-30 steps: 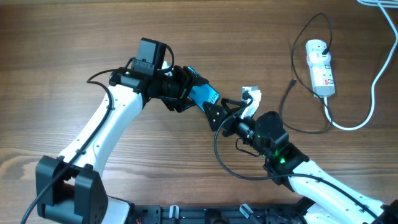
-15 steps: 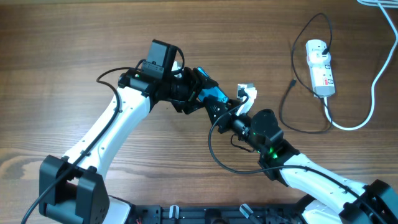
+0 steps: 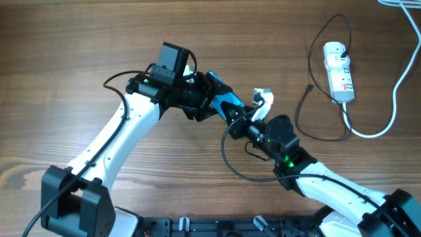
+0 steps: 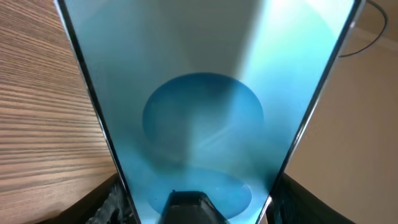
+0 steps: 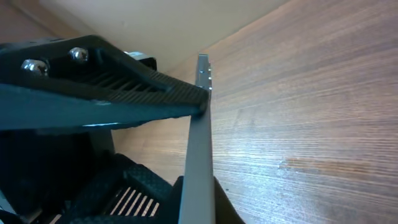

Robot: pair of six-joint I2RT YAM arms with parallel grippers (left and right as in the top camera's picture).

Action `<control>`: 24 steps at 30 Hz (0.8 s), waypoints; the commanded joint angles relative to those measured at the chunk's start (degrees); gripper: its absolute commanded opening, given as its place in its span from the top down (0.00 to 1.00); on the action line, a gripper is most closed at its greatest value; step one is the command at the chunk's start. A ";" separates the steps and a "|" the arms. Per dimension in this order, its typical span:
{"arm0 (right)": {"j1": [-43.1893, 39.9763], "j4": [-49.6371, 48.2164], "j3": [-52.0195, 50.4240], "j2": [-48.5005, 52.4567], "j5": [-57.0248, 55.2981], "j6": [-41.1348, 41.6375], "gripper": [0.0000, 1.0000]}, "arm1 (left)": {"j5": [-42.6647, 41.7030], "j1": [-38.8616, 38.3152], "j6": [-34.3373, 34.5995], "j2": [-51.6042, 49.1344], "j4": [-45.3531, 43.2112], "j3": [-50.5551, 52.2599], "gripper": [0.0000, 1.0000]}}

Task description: Plug charger to phone and switch on socket

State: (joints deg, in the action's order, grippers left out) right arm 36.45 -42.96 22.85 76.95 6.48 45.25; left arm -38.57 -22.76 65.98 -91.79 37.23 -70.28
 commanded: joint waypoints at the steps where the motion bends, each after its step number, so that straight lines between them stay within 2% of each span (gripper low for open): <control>1: 0.50 -1.92 0.70 0.20 2.62 1.55 0.95 | 0.09 -0.28 -1.20 1.03 -0.17 -1.36 0.51; 6: 0.50 -3.56 0.70 0.20 4.15 3.30 0.95 | 0.09 -0.28 -1.20 1.03 0.02 -1.36 0.49; 9: 0.50 -4.68 0.68 0.07 5.51 6.71 0.95 | 0.09 -0.28 -1.20 1.03 0.28 -1.36 0.44; 14: 0.50 -6.32 0.68 -0.52 7.02 12.04 0.95 | 0.09 -0.26 -1.27 1.03 0.72 -1.36 0.29; 16: 0.00 -6.32 0.68 -1.36 8.07 15.37 0.95 | 0.11 -0.22 -2.73 1.03 0.72 -1.36 0.18; 19: -1.07 -5.33 0.68 -2.40 9.70 22.60 0.95 | 0.11 0.79 -3.10 1.05 0.94 -1.36 0.14; 20: -1.70 -5.22 0.68 -2.45 10.14 25.77 0.95 | 0.07 2.23 -5.22 1.05 1.11 -1.36 0.12; 22: -3.23 -2.99 0.68 -2.45 9.97 25.99 0.95 | -1.03 3.91 -6.62 1.14 1.07 -1.36 0.09; 24: -5.73 2.60 0.68 -2.45 10.69 32.02 0.95 | -1.18 5.53 -10.86 2.21 1.05 -1.38 0.02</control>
State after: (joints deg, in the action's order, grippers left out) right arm 33.15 -43.22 22.33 75.92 15.62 70.52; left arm -38.68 -18.94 60.73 -91.24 38.35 -70.67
